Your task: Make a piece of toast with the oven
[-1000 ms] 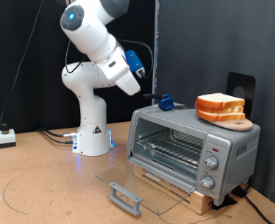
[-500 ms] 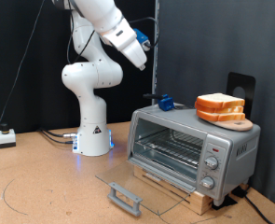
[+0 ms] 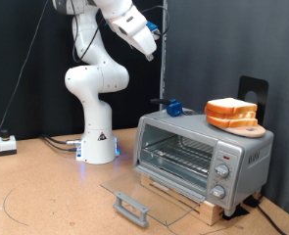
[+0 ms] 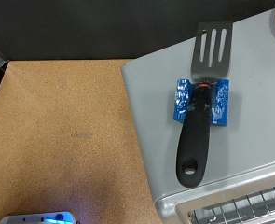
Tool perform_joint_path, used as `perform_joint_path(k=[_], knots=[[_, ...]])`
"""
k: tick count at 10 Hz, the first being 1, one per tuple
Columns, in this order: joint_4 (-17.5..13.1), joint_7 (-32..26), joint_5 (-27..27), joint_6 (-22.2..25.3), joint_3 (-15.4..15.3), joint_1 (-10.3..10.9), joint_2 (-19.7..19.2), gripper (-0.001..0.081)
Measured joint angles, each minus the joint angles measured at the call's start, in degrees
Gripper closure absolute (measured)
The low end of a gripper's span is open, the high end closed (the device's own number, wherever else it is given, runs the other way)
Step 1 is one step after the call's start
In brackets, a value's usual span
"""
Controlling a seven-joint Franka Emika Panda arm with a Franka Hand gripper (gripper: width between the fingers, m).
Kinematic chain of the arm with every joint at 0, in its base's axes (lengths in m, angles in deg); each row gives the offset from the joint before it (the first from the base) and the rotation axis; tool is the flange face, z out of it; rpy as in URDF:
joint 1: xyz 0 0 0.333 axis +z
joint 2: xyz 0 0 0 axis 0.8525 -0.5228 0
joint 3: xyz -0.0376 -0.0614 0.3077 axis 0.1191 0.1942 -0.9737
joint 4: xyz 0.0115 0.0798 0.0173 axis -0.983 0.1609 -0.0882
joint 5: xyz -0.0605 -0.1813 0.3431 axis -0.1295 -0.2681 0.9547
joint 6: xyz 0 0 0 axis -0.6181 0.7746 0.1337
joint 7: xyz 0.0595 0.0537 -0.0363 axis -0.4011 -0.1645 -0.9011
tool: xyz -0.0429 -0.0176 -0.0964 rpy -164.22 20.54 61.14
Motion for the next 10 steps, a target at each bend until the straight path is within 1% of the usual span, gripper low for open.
perform_joint_path(k=[1,3,5,6,8,9,10], knots=[[0.01,-0.13,0.11,0.0,0.01,0.0,-0.05,-0.0004],[1.05,-3.15,3.5,-1.87,-0.74,0.84,0.95,-0.0004],[3.83,-3.93,5.28,-3.9,-3.76,1.8,3.95,-0.0004],[5.67,-3.8,5.35,-5.76,-5.77,1.9,5.49,-0.0004],[10.94,-1.71,5.87,-13.21,-10.7,1.86,8.45,-0.0004],[13.66,-0.36,6.86,-16.78,-12.97,1.86,9.35,-0.0004],[15.82,0.96,7.54,-19.03,-14.85,1.88,9.6,-0.0004]])
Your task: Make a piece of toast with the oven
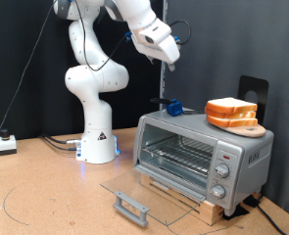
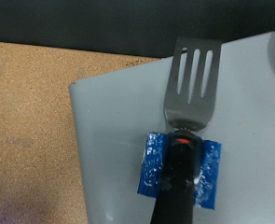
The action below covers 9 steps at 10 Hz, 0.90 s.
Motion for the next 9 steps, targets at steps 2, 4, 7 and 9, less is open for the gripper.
perform_joint_path(k=[2,4,7,9], knots=[[2.86,1.74,0.73,-3.12,-2.69,-0.01,-0.05,-0.0004],[3.07,1.67,0.78,-3.97,-2.78,-0.01,-0.04,-0.0004],[6.08,1.69,2.77,-11.32,-4.79,-0.01,-0.03,-0.0004],[7.17,1.49,2.71,-11.18,-4.98,-0.01,-0.05,-0.0004]])
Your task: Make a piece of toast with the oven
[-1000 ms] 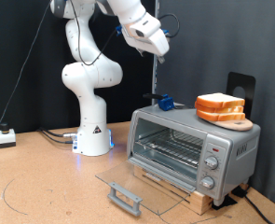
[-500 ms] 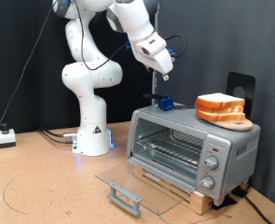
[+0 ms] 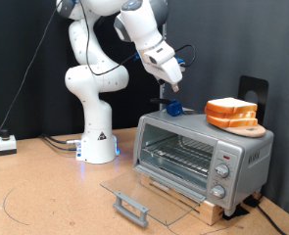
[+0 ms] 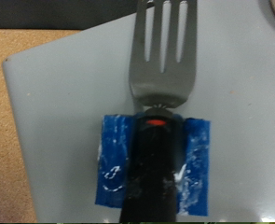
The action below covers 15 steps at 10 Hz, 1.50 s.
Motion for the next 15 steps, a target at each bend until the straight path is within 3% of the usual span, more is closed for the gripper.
perform_joint_path(k=[3,7,11,15], knots=[[1.26,-0.17,-0.43,-0.42,-0.81,0.0,-0.08,-0.0004],[3.2,-0.08,-0.16,-3.74,-4.74,0.0,-1.53,-0.0004],[4.09,0.03,2.89,-8.64,-8.0,0.02,-4.07,-0.0004],[4.09,-0.45,5.27,-9.84,-9.96,0.09,-6.28,-0.0004]])
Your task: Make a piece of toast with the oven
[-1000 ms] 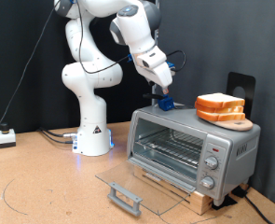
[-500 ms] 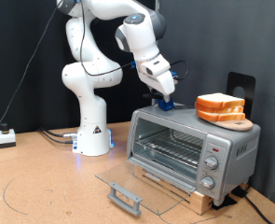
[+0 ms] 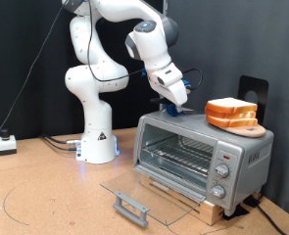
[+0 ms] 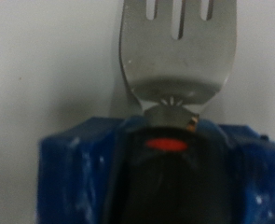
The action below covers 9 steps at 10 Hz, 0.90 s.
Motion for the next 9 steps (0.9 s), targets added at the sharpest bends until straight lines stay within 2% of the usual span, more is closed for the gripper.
perform_joint_path(k=[5,7,9], knots=[[0.0,-0.96,2.06,-1.01,-1.74,0.03,-1.3,-0.0004],[0.0,-1.52,2.49,-1.01,-1.99,0.03,-1.77,0.0024],[-0.02,-1.54,2.96,-1.18,-2.18,0.03,-2.2,0.0294]])
